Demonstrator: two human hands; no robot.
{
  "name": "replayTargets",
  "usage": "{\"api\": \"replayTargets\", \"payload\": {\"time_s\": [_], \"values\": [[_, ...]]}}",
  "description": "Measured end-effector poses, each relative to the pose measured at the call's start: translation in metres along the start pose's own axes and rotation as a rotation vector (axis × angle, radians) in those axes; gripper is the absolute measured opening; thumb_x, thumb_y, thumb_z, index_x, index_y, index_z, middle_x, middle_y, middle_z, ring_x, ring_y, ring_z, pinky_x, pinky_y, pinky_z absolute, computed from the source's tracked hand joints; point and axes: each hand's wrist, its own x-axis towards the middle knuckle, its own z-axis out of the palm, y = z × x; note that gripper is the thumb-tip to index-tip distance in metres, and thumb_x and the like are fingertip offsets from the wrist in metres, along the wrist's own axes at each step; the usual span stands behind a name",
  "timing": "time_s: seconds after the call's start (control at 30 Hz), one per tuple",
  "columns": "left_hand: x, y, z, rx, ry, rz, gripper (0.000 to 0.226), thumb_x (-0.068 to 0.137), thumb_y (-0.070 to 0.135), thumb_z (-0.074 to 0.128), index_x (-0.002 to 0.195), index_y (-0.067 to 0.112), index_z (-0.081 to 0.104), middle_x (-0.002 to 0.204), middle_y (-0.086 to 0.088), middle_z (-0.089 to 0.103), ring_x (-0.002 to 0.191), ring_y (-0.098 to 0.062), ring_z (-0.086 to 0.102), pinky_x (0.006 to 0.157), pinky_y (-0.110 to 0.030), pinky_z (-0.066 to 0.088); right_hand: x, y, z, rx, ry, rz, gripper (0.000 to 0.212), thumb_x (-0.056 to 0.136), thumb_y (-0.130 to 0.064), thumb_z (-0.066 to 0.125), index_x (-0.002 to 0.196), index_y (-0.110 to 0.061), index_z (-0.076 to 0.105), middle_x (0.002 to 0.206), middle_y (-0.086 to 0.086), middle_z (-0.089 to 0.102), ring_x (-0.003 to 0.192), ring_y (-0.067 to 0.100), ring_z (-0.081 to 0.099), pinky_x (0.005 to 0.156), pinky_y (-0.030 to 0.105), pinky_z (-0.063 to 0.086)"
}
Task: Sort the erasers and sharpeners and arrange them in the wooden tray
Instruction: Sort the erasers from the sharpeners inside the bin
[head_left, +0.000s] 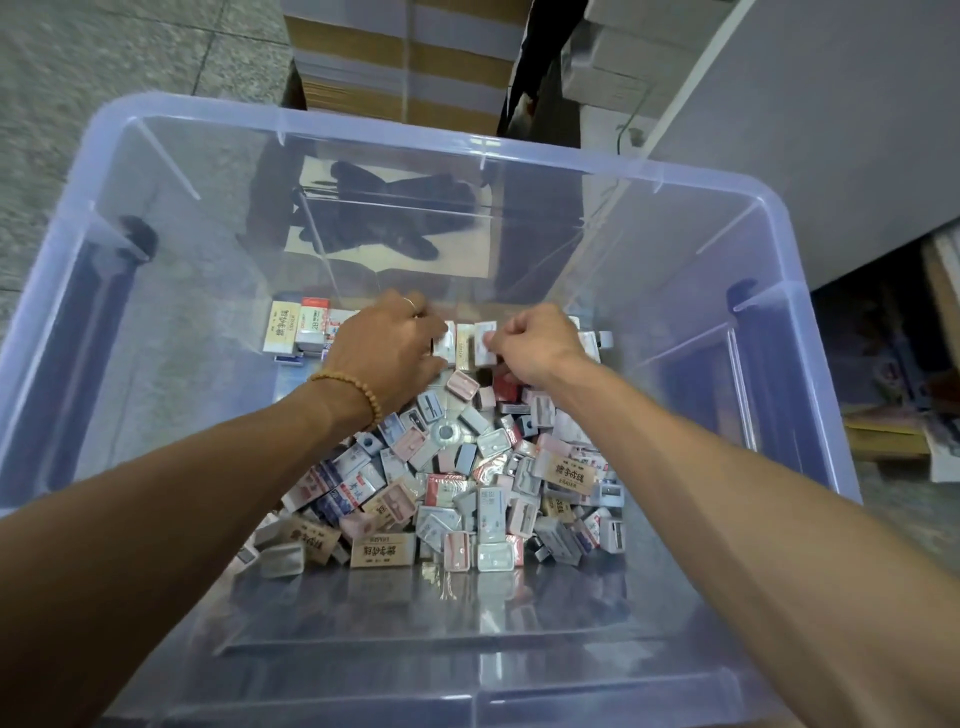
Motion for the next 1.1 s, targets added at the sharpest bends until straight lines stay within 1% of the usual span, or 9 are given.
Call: {"api": "replayTargets", "payload": {"time_s": [0.1, 0.23, 0.4, 0.5, 0.63, 0.77, 0.87, 1.0, 1.1], "values": [[0.002, -0.003, 0.003, 0.042, -0.039, 0.017, 0.028, 0.083, 0.027, 0.073, 0.104, 0.008, 0.073, 0.103, -0.01, 0.066, 0.094, -0.028, 0.055, 0.079, -0.039, 0.047, 0.015, -0.002, 0.016, -0.07, 0.089, -0.061, 0.024, 0.091, -0.025, 0.073, 0.082, -0.002, 0.076, 0.081, 0.01, 0.074, 0.078, 0.024, 0.072, 0.084, 0.037, 0.058], [0.004, -0.004, 0.002, 0.072, -0.043, 0.012, 0.026, 0.088, 0.023, 0.069, 0.109, 0.008, 0.07, 0.103, -0.01, 0.064, 0.095, -0.028, 0.055, 0.076, -0.036, 0.046, 0.019, 0.001, 0.02, -0.276, 0.193, -0.163, 0.042, 0.09, -0.035, 0.073, 0.057, -0.012, 0.065, 0.058, 0.001, 0.061, 0.06, 0.017, 0.058, 0.068, 0.029, 0.047], [0.003, -0.004, 0.003, 0.091, -0.064, -0.003, 0.026, 0.088, 0.023, 0.069, 0.109, 0.008, 0.07, 0.103, -0.01, 0.063, 0.097, -0.028, 0.054, 0.077, -0.037, 0.048, 0.004, 0.014, -0.01, -0.439, 0.07, -0.336, 0.012, 0.095, -0.021, 0.064, 0.092, -0.018, 0.075, 0.097, -0.002, 0.073, 0.091, 0.019, 0.065, 0.089, 0.037, 0.053], [0.005, -0.004, 0.001, 0.061, -0.106, -0.044, 0.028, 0.089, 0.026, 0.066, 0.111, 0.009, 0.068, 0.108, -0.008, 0.061, 0.102, -0.027, 0.052, 0.081, -0.038, 0.048, -0.002, 0.018, -0.021, -0.752, -0.08, -0.416, 0.02, 0.09, -0.023, 0.069, 0.109, -0.023, 0.07, 0.105, -0.003, 0.061, 0.096, 0.02, 0.059, 0.076, 0.029, 0.042], [-0.001, -0.003, -0.008, 0.004, -0.177, -0.042, 0.02, 0.088, 0.025, 0.064, 0.103, 0.012, 0.065, 0.102, -0.005, 0.059, 0.096, -0.025, 0.054, 0.072, -0.032, 0.046, -0.001, 0.03, -0.014, -0.924, -0.037, -0.484, 0.036, 0.088, -0.026, 0.074, 0.122, -0.021, 0.062, 0.117, -0.002, 0.051, 0.099, 0.023, 0.059, 0.076, 0.032, 0.042], [-0.011, 0.006, -0.023, -0.08, -0.456, -0.007, 0.015, 0.087, 0.025, 0.066, 0.1, 0.021, 0.06, 0.093, 0.0, 0.06, 0.079, -0.016, 0.046, 0.071, -0.025, 0.04, -0.003, 0.031, -0.013, -0.987, -0.004, -0.515, 0.036, 0.087, -0.021, 0.073, 0.122, -0.025, 0.062, 0.112, -0.003, 0.053, 0.097, 0.023, 0.059, 0.072, 0.03, 0.04], [-0.023, 0.014, -0.025, -0.02, -0.648, 0.039, 0.04, 0.086, 0.033, 0.069, 0.122, 0.02, 0.058, 0.105, 0.001, 0.061, 0.09, -0.018, 0.053, 0.076, -0.026, 0.044, -0.006, 0.025, -0.014, -1.001, -0.056, -0.469, 0.034, 0.088, -0.022, 0.07, 0.12, -0.025, 0.057, 0.11, -0.002, 0.059, 0.092, 0.021, 0.059, 0.066, 0.028, 0.04], [-0.032, 0.016, -0.015, 0.071, -0.696, 0.086, 0.054, 0.082, 0.033, 0.074, 0.13, 0.019, 0.053, 0.123, -0.004, 0.056, 0.112, -0.022, 0.053, 0.093, -0.029, 0.045, -0.004, 0.02, -0.015, -0.976, -0.141, -0.406, 0.024, 0.087, -0.027, 0.072, 0.109, -0.026, 0.063, 0.104, -0.003, 0.061, 0.085, 0.018, 0.058, 0.054, 0.023, 0.03], [-0.031, 0.016, -0.012, 0.088, -0.709, 0.095, 0.058, 0.08, 0.028, 0.077, 0.131, 0.017, 0.051, 0.124, -0.005, 0.055, 0.114, -0.023, 0.051, 0.096, -0.032, 0.046, -0.008, 0.018, -0.02, -0.921, -0.169, -0.38, 0.016, 0.09, -0.034, 0.069, 0.102, -0.022, 0.068, 0.096, -0.003, 0.061, 0.083, 0.019, 0.056, 0.062, 0.027, 0.037]]}}
